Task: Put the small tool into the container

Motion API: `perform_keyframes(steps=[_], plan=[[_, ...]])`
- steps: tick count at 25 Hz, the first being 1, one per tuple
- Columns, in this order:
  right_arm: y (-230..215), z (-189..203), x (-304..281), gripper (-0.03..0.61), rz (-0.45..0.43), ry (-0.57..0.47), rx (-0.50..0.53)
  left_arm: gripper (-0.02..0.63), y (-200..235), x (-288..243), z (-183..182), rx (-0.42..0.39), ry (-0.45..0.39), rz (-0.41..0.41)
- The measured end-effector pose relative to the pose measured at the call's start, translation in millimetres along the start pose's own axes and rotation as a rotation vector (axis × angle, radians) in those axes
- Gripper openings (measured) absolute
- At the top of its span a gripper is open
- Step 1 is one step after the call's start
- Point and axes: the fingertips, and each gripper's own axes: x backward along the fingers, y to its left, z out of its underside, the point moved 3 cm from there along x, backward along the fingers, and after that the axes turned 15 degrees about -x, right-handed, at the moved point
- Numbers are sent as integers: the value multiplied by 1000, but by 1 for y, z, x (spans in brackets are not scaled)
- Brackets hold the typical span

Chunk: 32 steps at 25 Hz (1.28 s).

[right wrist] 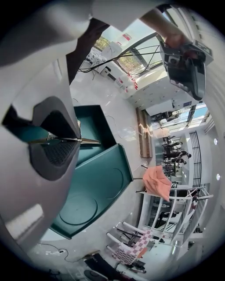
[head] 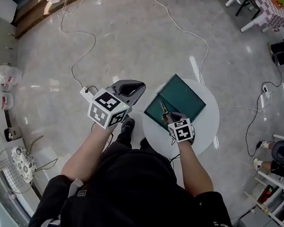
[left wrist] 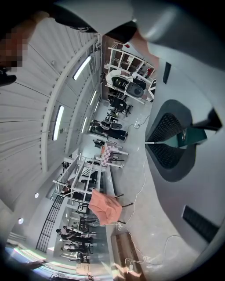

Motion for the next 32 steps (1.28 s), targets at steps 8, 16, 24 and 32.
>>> perform_keyframes(steps=[8, 16, 24, 32], plan=[[5, 5, -12, 38, 38, 15, 25, 18, -5, 3, -3, -12, -7, 16], [14, 13, -14, 60, 22, 27, -19, 18, -5, 6, -3, -17, -10, 34], [18, 20, -13, 66, 21, 29, -81, 18, -5, 11, 0, -19, -12, 54], [17, 29, -14, 69, 23, 38, -122, 18, -6, 10, 2, -22, -12, 69]])
